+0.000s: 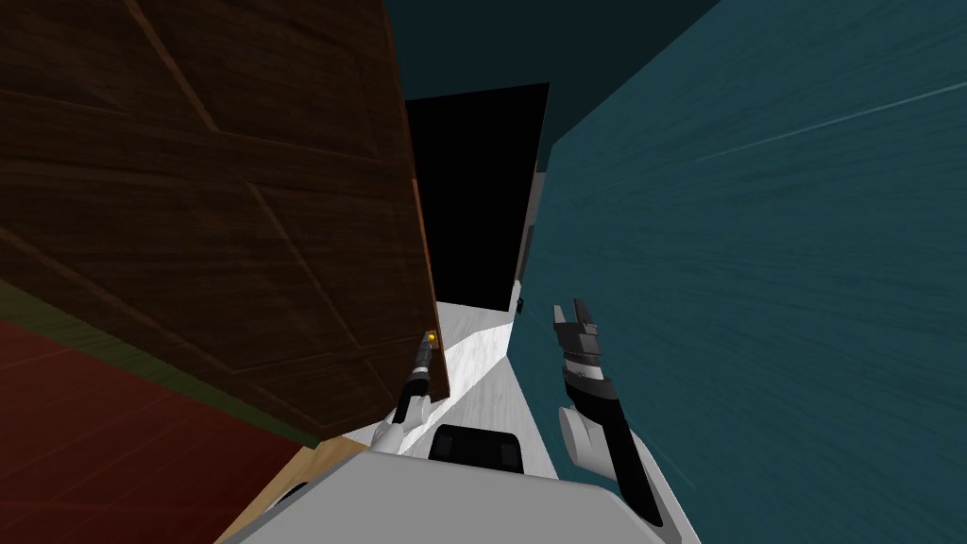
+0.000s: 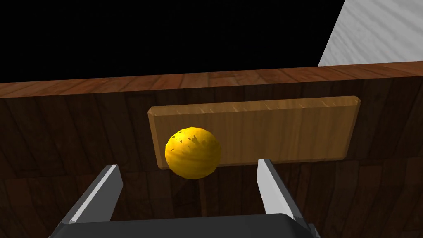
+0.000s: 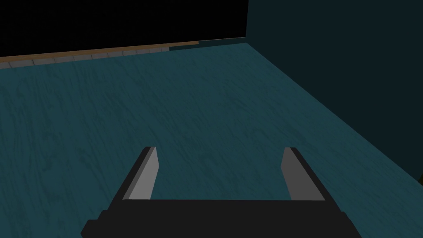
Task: Push the door open
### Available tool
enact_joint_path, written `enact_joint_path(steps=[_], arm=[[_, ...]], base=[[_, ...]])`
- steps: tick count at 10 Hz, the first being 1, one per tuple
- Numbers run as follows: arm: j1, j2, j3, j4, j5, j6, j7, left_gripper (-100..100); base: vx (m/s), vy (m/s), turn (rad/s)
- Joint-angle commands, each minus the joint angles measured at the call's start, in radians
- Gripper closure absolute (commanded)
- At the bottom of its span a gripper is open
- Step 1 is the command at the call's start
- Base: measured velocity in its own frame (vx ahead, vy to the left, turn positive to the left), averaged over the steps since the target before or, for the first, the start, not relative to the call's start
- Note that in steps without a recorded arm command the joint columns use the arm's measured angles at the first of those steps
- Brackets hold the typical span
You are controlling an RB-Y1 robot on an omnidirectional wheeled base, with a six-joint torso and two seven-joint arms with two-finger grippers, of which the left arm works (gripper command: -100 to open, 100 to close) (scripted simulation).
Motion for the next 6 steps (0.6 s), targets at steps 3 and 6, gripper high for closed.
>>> enact_joint_path(steps=[3, 6], arm=[[0.003, -0.006, 0.001, -0.002, 0.001, -0.004, -0.001, 100], [0.003, -0.006, 0.001, -0.002, 0.001, -0.004, -0.001, 100]], base=[[0.094, 0.021, -0.008], [-0.023, -0.005, -0.004]])
